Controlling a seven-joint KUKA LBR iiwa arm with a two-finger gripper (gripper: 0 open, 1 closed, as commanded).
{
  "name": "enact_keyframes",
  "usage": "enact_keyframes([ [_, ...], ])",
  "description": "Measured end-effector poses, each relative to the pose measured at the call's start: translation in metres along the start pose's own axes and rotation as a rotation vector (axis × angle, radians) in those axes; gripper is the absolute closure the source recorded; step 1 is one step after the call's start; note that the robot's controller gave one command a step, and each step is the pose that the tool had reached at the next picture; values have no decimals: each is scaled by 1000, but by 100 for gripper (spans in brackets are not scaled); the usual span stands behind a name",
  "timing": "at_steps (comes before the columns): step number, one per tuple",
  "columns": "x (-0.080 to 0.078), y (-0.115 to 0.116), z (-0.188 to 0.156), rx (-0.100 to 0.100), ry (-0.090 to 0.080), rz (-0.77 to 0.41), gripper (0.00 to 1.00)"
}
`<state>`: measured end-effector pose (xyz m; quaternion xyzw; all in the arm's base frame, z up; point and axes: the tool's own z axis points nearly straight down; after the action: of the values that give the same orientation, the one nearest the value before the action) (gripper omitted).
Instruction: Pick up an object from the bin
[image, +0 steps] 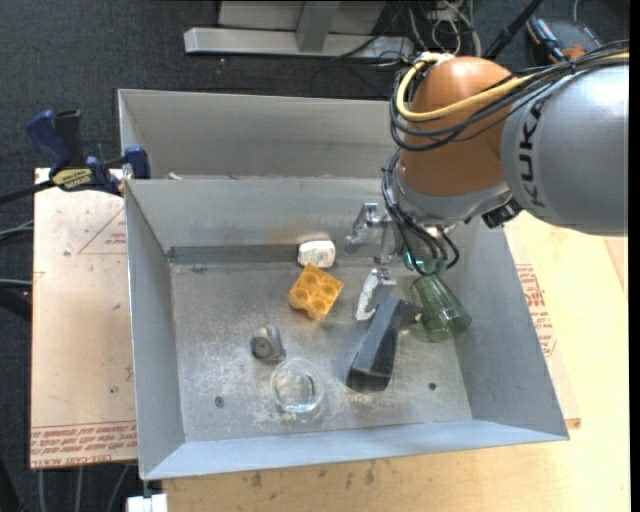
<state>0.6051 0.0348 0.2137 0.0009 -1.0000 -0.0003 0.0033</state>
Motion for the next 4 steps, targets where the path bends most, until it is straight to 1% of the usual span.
enact_keyframes([
  [1,-1,0,-5,0,-8,1,0],
  [2,3,1,24,0,-14,-76,0],
  [3,10,-2,61,-1,-6,-169,0],
  [4,23,-30,78,0,-10,-197,100],
])
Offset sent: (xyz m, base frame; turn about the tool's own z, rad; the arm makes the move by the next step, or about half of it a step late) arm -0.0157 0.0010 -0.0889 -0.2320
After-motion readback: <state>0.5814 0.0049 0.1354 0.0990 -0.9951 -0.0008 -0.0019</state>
